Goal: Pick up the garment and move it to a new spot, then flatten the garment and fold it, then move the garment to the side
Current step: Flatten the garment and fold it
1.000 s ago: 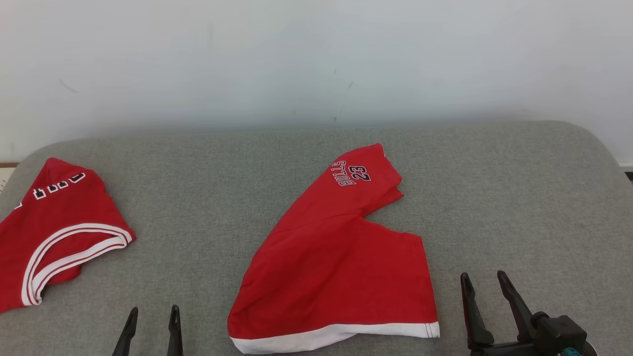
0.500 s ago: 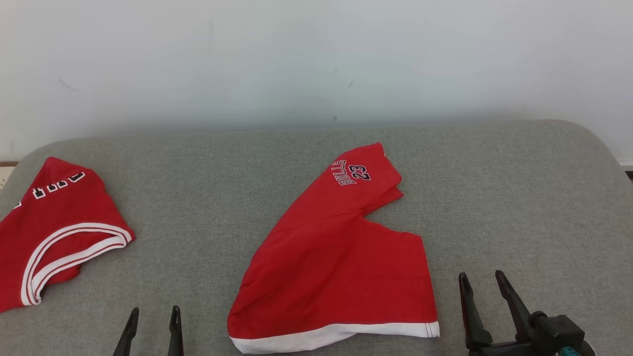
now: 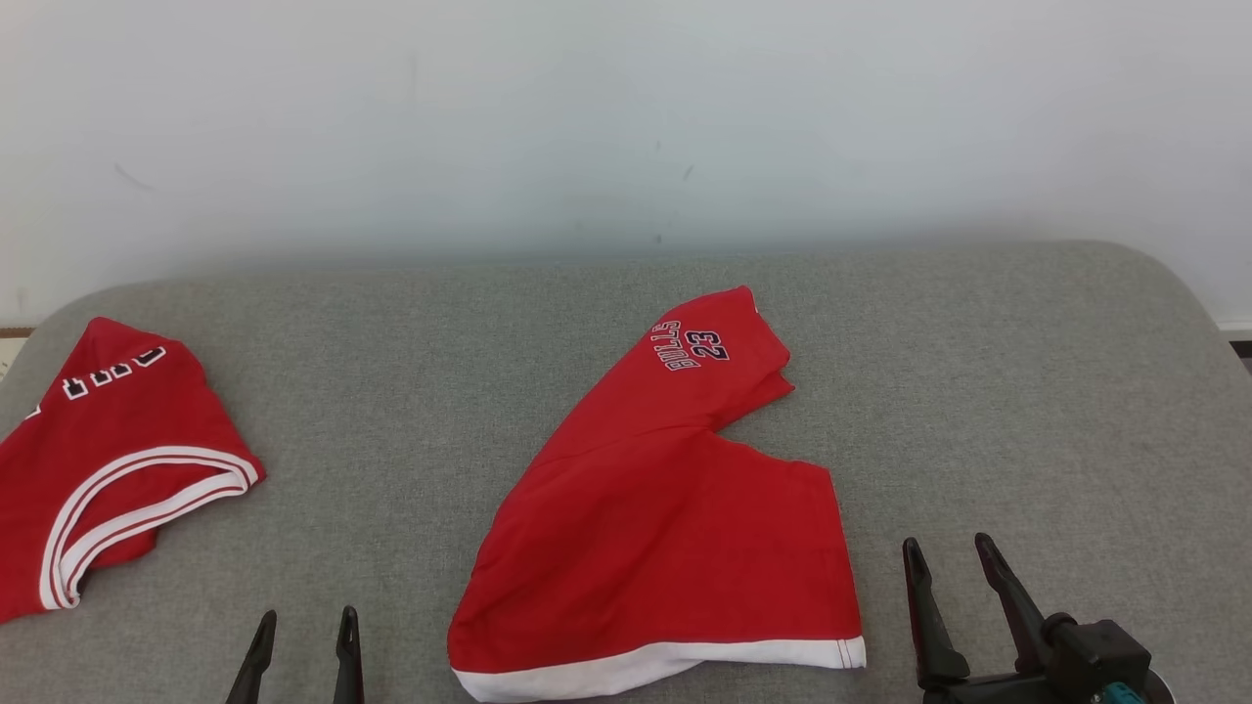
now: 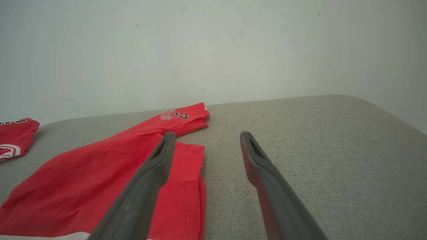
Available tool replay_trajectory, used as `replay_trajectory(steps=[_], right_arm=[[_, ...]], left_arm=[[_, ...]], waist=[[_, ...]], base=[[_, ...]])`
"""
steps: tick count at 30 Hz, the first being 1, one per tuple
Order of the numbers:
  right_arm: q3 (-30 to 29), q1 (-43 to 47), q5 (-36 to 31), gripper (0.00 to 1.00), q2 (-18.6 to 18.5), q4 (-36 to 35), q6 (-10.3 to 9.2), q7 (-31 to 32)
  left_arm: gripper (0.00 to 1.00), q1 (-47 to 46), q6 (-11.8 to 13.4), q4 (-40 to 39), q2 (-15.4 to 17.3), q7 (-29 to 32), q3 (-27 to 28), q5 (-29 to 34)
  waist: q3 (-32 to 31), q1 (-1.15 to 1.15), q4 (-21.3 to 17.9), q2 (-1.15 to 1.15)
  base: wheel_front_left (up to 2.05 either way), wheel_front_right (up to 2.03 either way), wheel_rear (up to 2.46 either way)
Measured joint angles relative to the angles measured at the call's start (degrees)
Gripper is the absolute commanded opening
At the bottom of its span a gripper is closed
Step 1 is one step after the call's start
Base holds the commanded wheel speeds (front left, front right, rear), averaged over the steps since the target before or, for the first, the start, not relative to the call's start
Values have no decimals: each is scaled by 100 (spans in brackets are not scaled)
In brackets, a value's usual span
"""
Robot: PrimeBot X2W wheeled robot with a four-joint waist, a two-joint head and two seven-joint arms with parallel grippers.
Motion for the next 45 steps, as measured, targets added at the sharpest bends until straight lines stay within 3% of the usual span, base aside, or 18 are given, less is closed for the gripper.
replay_trajectory(steps=[5, 9, 14, 20, 28, 40, 41, 42, 43, 44, 45], right_arm=[[16, -2, 1, 100, -1, 8, 0, 0], [138, -4, 94, 100, -32, 107, 0, 121], [511, -8, 371, 100, -220, 290, 0, 446], [906, -13, 642, 100, -485, 622, 0, 872], [1316, -321, 784, 100, -632, 1010, 0, 957], [1674, -664, 972, 100, -569, 1681, 0, 910], [1711, -700, 1002, 95, -563, 1747, 0, 907], [1748, -734, 1018, 38, -561, 1791, 0, 893], [1775, -760, 1022, 2, -561, 1822, 0, 854], [1793, -788, 1038, 0, -561, 1868, 0, 828], [1811, -820, 1057, 0, -561, 1914, 0, 798]], left_arm=[[100, 1, -66, 22, 0, 0, -12, -156], [100, 31, -279, 168, -2, 0, -213, -468], [100, 25, -731, 881, -2, 0, -511, -568], [100, -205, -925, 1625, 20, 0, -827, -604], [100, -708, -1001, 2094, 80, 1, -1158, -613], [100, -1246, -1022, 2668, 131, 0, -1449, -557], [100, -1283, -1022, 2733, 132, 0, -1482, -564], [79, -1308, -1022, 2762, 134, 0, -1507, -580], [36, -1323, -1022, 2784, 137, 0, -1544, -597], [0, -1328, -1022, 2785, 137, 0, -1583, -613], [0, -1329, -1022, 2785, 138, 0, -1615, -615]], waist=[[-9, 0, -6, 0], [-23, 0, -22, 0], [18, 0, -35, 0], [116, 0, -9, 0], [340, 0, -10, 0], [495, 1, -22, 0], [492, 0, -27, 0], [487, 1, -31, 0], [482, 1, -35, 0], [476, 1, -39, 0], [470, 0, -41, 0]], base=[[0, 0, 0], [0, 0, 0], [0, 0, 0], [0, 0, 0], [0, 0, 0], [0, 0, 0], [0, 0, 0], [0, 0, 0], [0, 0, 0], [0, 0, 0], [0, 0, 0]])
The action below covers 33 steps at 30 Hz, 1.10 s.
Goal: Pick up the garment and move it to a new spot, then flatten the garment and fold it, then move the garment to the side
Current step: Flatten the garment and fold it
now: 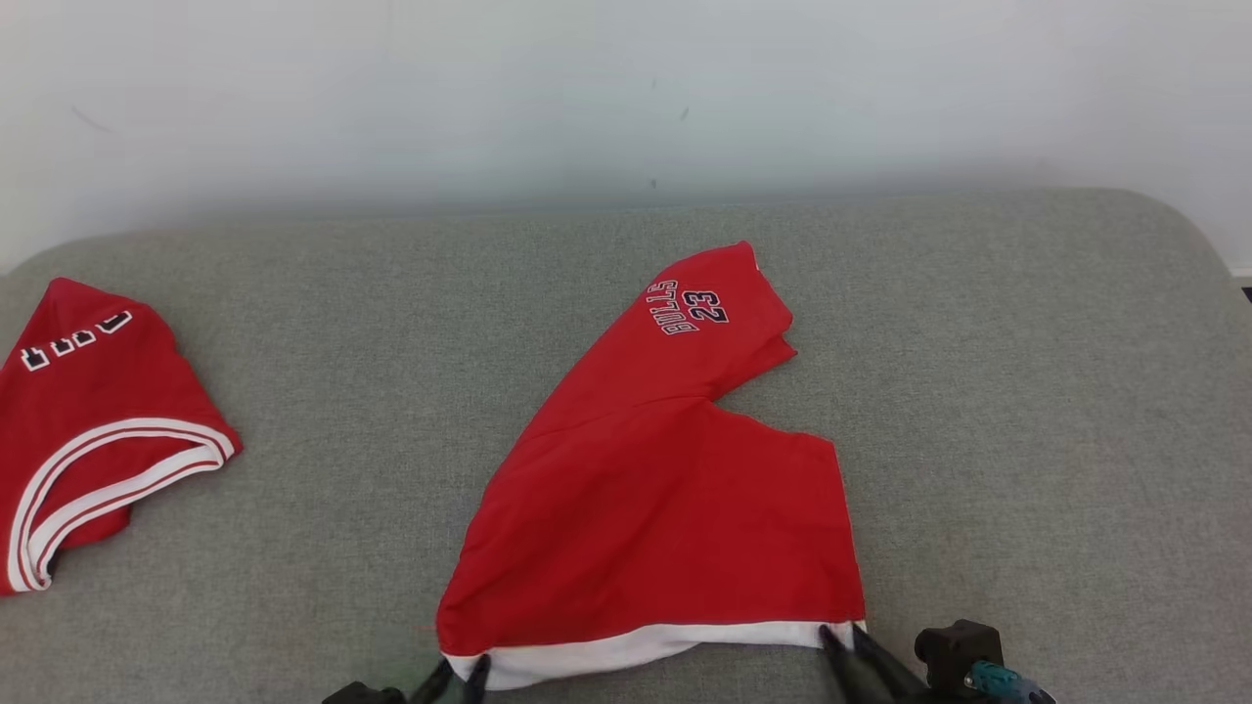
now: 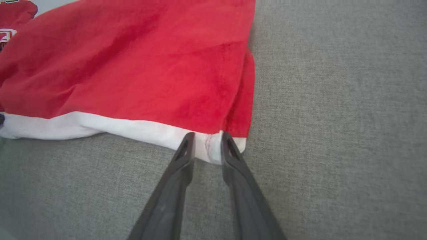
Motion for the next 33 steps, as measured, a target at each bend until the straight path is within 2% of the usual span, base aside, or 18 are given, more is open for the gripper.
replay_trajectory(steps=[7, 13, 18, 22, 25, 31, 33], right_arm=[[32, -110, 102, 0, 3, 10, 0, -332], [2, -126, 450, 0, -67, -526, 0, -449], [71, -233, 771, 0, -159, -938, 0, -299], [203, -725, 1274, 0, -245, -1171, 0, -91], [324, -1458, 1318, 0, -388, -1185, -1, -48], [468, -3313, 1605, 0, -410, -704, -1, -137], [500, -3658, 1642, 0, -415, -565, -1, -121]], left_arm=[[0, 66, -1, -397, 43, 0, 102, 0], [0, 257, -1, -980, 88, 1, 219, 74], [0, 99, -1, -1263, 167, 0, 233, 159], [0, -478, -1, -1263, 410, 1, -10, 219], [0, -1168, -1, -1172, 704, 99, -243, 175], [0, -3006, -1, -972, 1366, 461, -559, -266], [0, -3337, -2, -942, 1461, 537, -645, -297]], waist=[[-45, 0, 19, 0], [-108, 0, 48, 0], [-146, 0, 61, 0], [-60, -1, 40, 0], [84, 0, 9, 0], [561, 1, -88, 0], [658, 1, -105, 0]], base=[[0, 0, 0], [0, 0, 0], [0, 0, 0], [0, 0, 0], [0, 0, 0], [0, 0, 0], [0, 0, 0]])
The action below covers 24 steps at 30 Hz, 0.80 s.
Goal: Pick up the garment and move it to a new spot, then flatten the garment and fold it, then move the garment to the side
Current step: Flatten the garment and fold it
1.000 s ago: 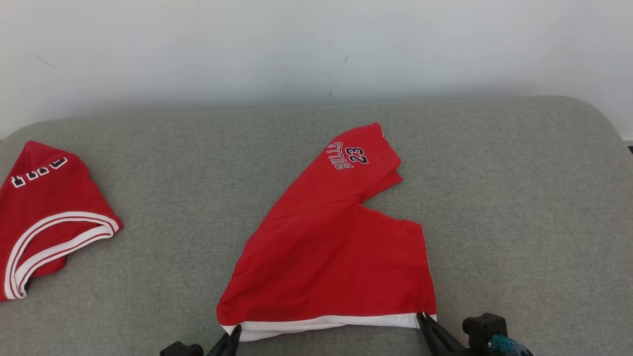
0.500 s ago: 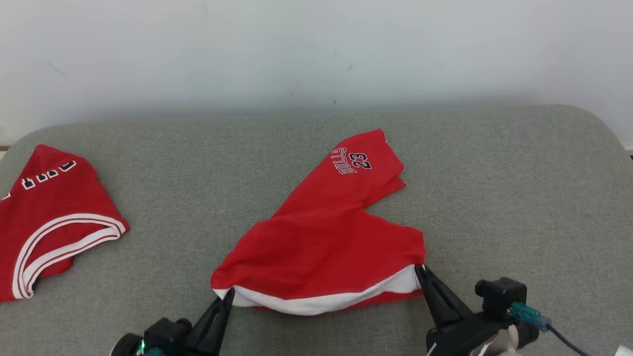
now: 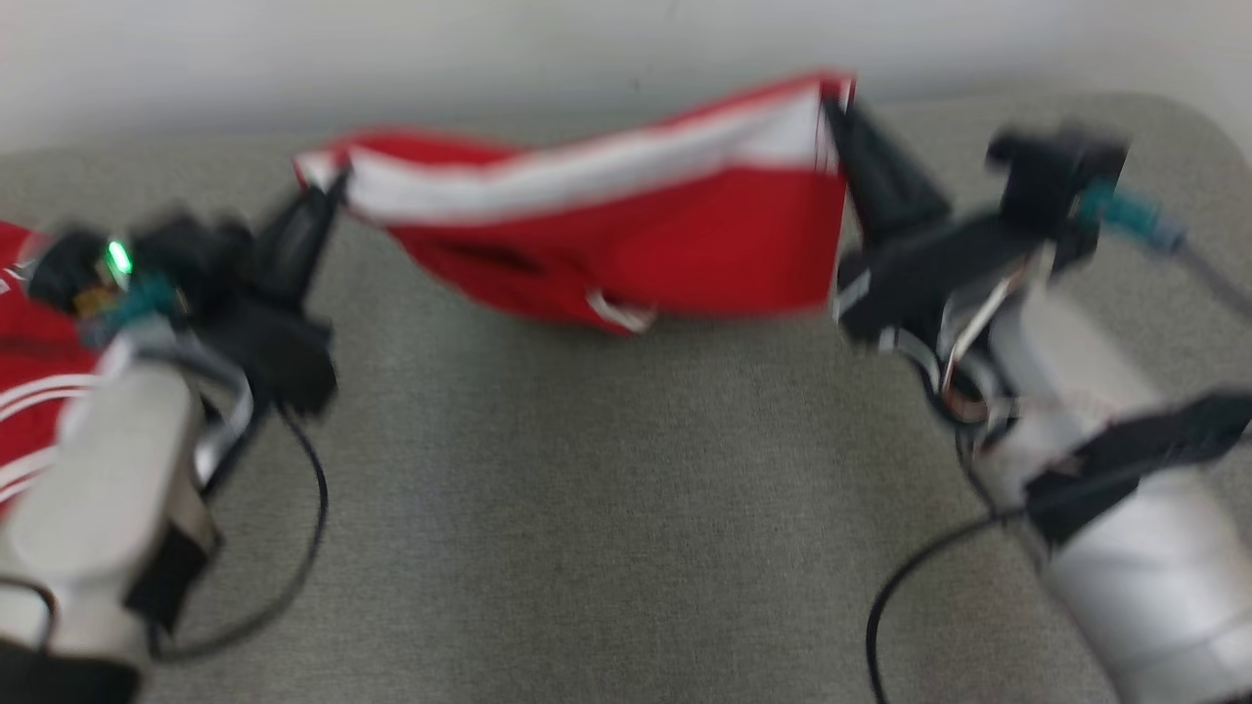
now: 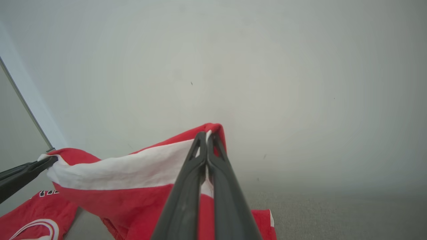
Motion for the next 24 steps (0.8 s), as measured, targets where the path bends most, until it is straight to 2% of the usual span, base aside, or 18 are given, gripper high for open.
replay_trajectory(steps=[5, 10, 13, 18, 24], right_arm=[[183, -1656, 377, 0, 5, 705, 0, -78], [69, -3125, 1111, 0, 82, 1461, 0, -178], [-85, -3867, 1411, 0, 168, 2008, 0, -247], [-51, -4796, 1460, 0, 346, 2907, 1, -367], [2, -5790, 1269, 0, 385, 3435, 0, -584]], left_arm=[[0, -1628, 1, 259, 269, 296, -427, -344], [0, -3075, 0, 732, 298, 471, -824, -747], [0, -3819, 0, 1163, 240, 547, -835, -1074], [0, -4773, -1, 1729, 186, 578, -1099, -1133], [0, -5746, 0, 2109, 1, 382, -1343, -1200]], waist=[[527, 1, -85, 0], [1024, 1, -169, 1], [1266, 1, -235, 1], [1480, 2, -427, 1], [1699, -1, -545, 1]], base=[[0, 0, 0], [0, 0, 0], [0, 0, 0], [0, 0, 0], [0, 0, 0]])
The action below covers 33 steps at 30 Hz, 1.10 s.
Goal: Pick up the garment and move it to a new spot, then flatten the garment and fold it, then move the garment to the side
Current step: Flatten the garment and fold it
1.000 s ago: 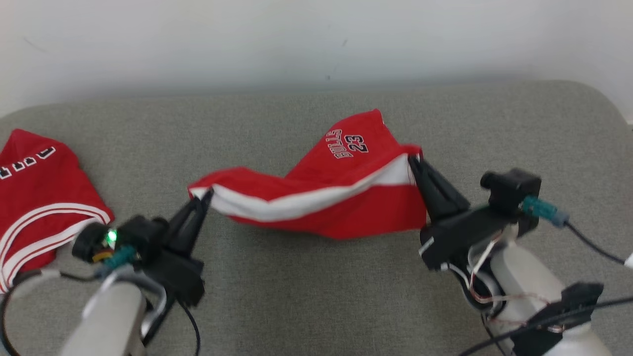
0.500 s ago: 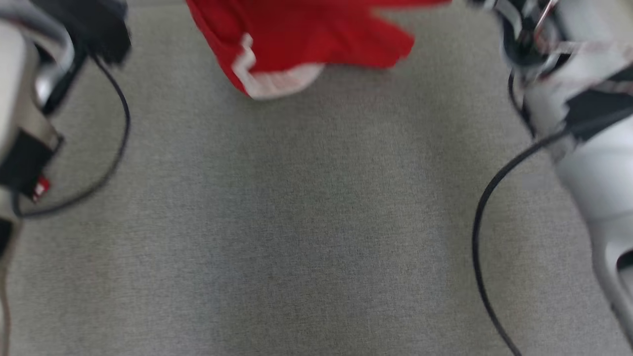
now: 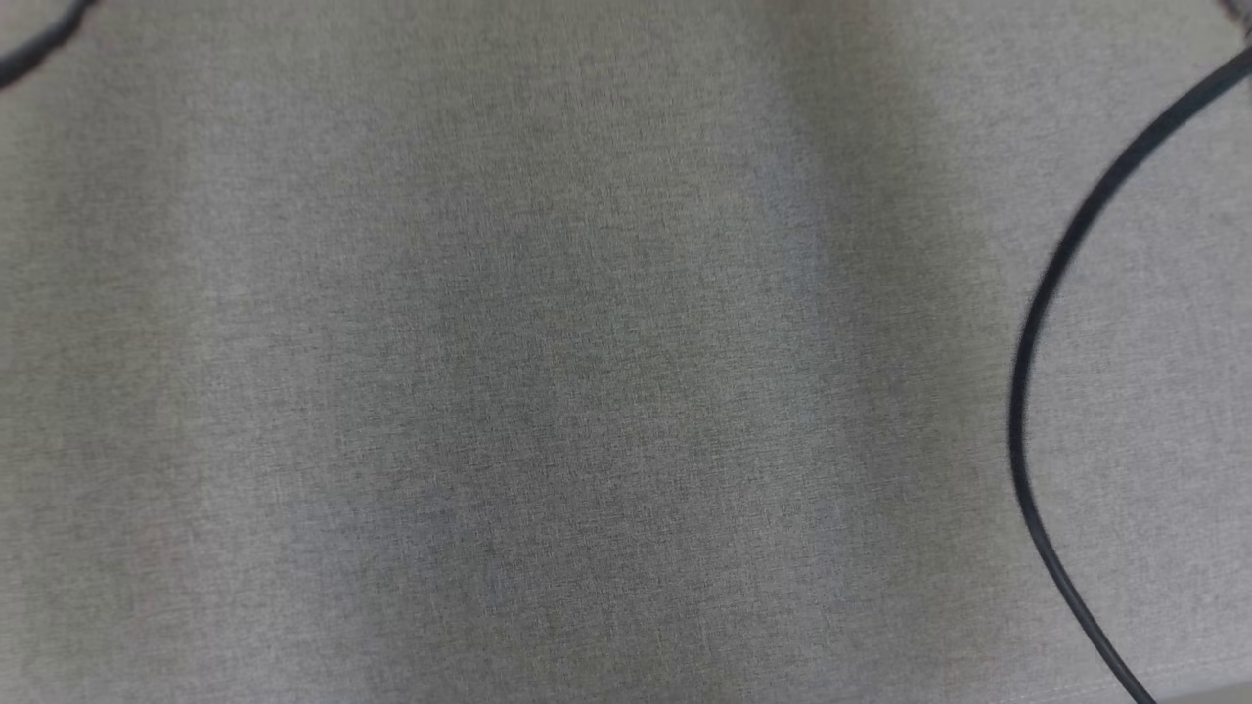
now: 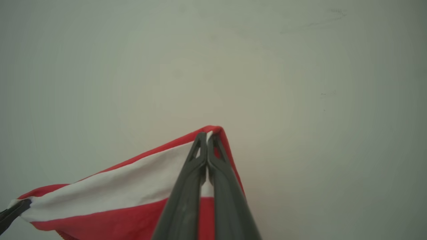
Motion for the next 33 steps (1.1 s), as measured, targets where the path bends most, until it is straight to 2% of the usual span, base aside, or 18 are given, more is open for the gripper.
replay_trajectory(steps=[4, 8, 15, 20, 26, 33], right_arm=[[170, -400, -265, 0, -22, 115, 0, -93], [335, -403, -279, 0, -48, -21, 0, -111], [566, 285, -212, 0, -323, -620, 0, -122], [589, 1069, -115, 0, -438, -1256, 1, -124], [499, 2547, 220, 0, -699, -2182, 0, -125], [433, 4315, 399, 0, -1011, -3203, 0, -124]], left_arm=[[0, -299, 0, 207, -108, -245, -208, -22], [0, -319, 0, 312, -121, -392, -414, -153], [0, 153, 0, 230, -9, -683, -642, -313], [0, 825, 11, -67, 183, -803, -634, -445], [0, 2221, 236, -921, 378, -876, -485, -850], [0, 4129, 789, -2236, 589, -900, -233, -1291]], waist=[[173, 0, -4, 0], [331, 0, 39, 0], [538, 1, 146, 0], [419, 0, 150, -1], [33, -1, 113, -1], [-440, -2, 116, -2]], base=[[0, 0, 0], [0, 0, 0], [0, 0, 0], [0, 0, 0], [0, 0, 0], [0, 0, 0]])
